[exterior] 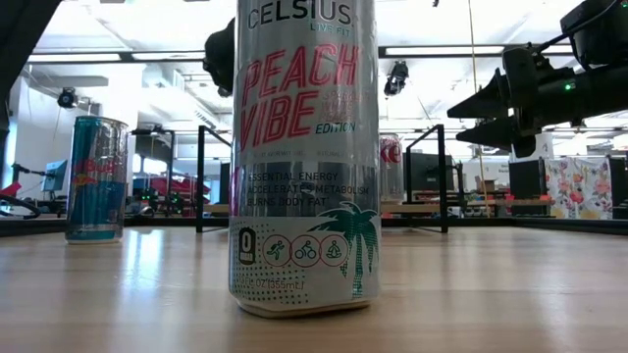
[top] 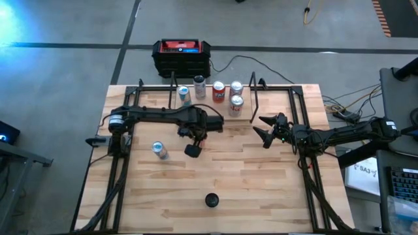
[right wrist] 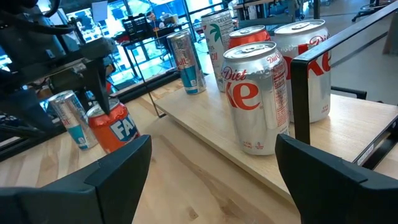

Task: Place canned beverage on shelf
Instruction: Put the red soda can on the shelf aligned with the other red soda can

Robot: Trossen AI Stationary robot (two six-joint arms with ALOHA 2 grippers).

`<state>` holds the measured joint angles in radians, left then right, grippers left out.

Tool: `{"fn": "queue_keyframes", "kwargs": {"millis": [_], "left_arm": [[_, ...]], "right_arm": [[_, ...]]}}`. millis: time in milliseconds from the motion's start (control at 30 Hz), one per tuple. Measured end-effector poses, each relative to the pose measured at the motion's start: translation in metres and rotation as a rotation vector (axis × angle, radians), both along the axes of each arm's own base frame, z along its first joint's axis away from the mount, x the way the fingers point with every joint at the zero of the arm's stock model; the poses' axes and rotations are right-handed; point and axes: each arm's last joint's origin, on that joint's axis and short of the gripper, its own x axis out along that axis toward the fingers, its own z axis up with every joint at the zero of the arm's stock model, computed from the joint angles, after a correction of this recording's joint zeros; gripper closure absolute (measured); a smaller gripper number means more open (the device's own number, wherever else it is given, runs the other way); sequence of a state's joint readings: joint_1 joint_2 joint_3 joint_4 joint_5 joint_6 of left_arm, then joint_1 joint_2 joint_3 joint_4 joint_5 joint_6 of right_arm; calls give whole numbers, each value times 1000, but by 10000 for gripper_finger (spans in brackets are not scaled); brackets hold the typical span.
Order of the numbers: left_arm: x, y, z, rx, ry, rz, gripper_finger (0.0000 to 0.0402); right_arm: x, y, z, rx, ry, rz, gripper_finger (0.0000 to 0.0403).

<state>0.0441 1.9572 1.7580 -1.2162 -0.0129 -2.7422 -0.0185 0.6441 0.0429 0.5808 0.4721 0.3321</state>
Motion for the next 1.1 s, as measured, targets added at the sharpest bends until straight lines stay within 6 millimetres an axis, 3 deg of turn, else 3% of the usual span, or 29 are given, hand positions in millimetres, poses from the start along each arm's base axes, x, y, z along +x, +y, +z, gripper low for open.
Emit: {"fn": "queue_keyframes", "kwargs": {"millis": [833, 1100], "left_arm": [[-7, 30, -7, 8, 53, 225, 21], [-11, 30, -22, 1, 96, 259, 21]], "right_arm": [[0, 0, 0, 0, 0, 0, 76], [0, 0, 0, 0, 0, 0, 76]]}}
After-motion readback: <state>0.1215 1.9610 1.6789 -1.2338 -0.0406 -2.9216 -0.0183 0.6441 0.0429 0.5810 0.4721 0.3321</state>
